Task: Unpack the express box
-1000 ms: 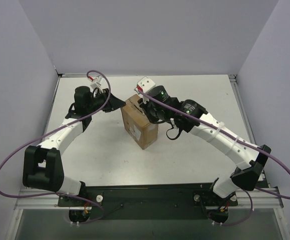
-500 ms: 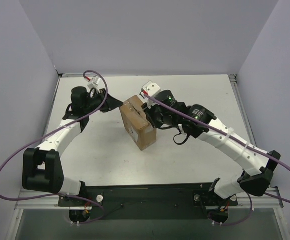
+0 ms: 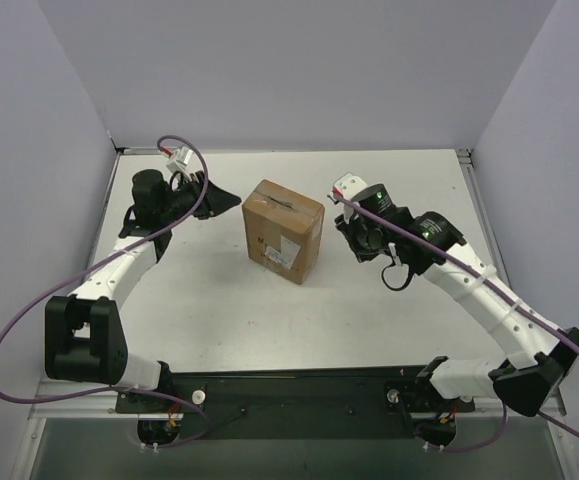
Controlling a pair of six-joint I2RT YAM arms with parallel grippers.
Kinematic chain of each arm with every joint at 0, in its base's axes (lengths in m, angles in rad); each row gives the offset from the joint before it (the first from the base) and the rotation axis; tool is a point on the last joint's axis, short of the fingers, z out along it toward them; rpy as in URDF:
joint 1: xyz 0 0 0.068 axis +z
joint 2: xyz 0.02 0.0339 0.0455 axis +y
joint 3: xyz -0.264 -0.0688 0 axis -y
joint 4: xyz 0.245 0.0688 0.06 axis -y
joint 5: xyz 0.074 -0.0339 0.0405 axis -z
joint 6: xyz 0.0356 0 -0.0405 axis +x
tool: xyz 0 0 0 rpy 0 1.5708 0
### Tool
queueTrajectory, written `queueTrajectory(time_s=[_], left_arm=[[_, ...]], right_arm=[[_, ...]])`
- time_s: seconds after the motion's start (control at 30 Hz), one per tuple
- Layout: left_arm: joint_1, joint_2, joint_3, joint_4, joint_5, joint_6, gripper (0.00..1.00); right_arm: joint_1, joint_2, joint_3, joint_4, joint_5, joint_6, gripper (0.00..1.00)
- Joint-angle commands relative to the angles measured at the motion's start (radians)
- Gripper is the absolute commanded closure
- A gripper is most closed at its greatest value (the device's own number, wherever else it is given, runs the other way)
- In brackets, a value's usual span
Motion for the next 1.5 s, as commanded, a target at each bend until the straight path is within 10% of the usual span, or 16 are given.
queueTrajectory(time_s=[0.0,0.27,0.83,1.27,1.47], left_arm=[[0.019,-0.019,0.111,0.043,0.088,0.066,0.52],[0.027,0.068,0.142,-0.122,-0.146,0.310,0.57],[-0.062,0.042,0.035,-0.063,0.039,0.306,0.56],[-0.019,-0.234,-0.100,-0.555,-0.096,0.586,0.43],[0.132,-0.191,0.159,-0.736,0.043,0.756,0.32]], right_arm=[[-0.137,0.076,-0.063,0.044,0.048,-0.002,1.00],[-0.195,0.153,-0.041,0.136,-0.054,0.012,1.00],[-0.134,0.450,0.226,0.185,-0.133,0.047,1.00],[-0.178,0.564,0.341,0.172,-0.101,0.069,1.00],[-0.335,0.520,0.460,0.106,-0.227,0.064,1.00]])
